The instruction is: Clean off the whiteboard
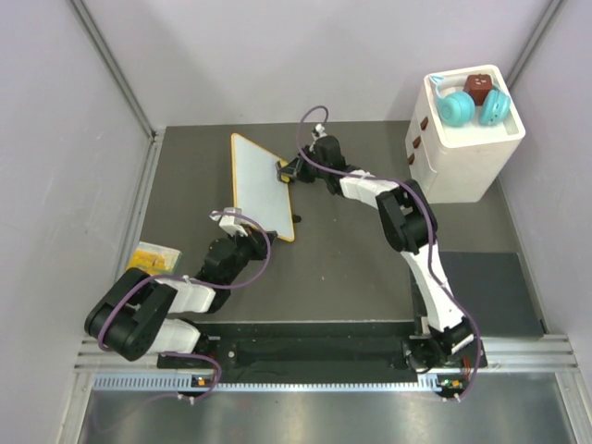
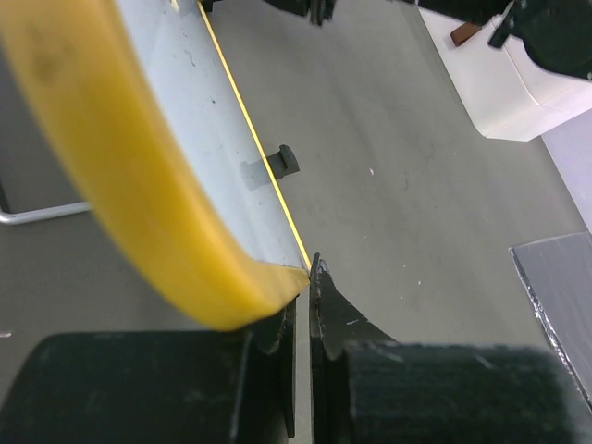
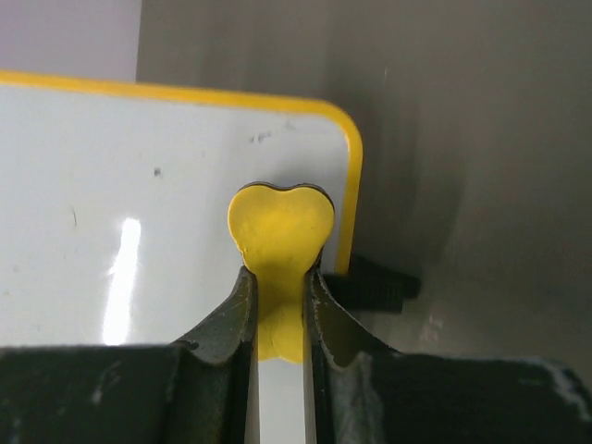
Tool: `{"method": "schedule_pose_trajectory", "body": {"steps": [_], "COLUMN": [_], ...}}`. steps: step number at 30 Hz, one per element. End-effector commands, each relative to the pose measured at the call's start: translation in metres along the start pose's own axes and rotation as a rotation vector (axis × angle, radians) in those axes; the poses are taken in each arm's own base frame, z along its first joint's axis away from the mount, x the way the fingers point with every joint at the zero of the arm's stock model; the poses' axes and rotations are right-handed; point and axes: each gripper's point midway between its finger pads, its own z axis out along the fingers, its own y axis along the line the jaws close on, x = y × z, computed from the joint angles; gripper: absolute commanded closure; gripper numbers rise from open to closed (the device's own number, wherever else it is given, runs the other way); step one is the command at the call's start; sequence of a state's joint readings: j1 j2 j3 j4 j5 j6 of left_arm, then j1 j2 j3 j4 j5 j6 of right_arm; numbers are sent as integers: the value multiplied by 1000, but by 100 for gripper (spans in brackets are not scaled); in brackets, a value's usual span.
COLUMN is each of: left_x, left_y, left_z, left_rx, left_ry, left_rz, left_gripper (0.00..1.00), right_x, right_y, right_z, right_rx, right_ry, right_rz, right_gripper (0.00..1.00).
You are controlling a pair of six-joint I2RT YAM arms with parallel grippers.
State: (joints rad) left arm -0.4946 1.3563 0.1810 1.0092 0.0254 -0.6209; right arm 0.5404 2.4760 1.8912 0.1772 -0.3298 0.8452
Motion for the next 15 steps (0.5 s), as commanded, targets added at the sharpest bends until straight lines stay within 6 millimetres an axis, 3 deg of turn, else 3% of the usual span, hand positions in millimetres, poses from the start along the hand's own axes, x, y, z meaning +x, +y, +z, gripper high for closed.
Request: {"method": "schedule_pose_trajectory", "body": {"steps": [1, 3, 4, 7, 15], "left_x": [34, 32, 33, 29, 26], "left_y": [-9, -10, -8, -9, -13], "left_z": [-11, -11, -11, -8, -6], "left_rx": [63, 65, 56, 52, 52], "left_ry": [142, 141, 148, 141, 158], "left_rz": [36, 39, 38, 48, 65], "left_gripper": [100, 100, 100, 100, 100], "right_x": [36, 40, 55, 74, 85], "right_y": [-12, -2, -12, -6, 5], "right_z": [-29, -39, -45, -59, -99], "right_rx": [50, 26, 41, 24, 34], "right_ry": [89, 93, 120, 158, 205], "right_rz": [-21, -19, -8, 1, -55], "right_gripper": [100, 100, 100, 100, 100]}}
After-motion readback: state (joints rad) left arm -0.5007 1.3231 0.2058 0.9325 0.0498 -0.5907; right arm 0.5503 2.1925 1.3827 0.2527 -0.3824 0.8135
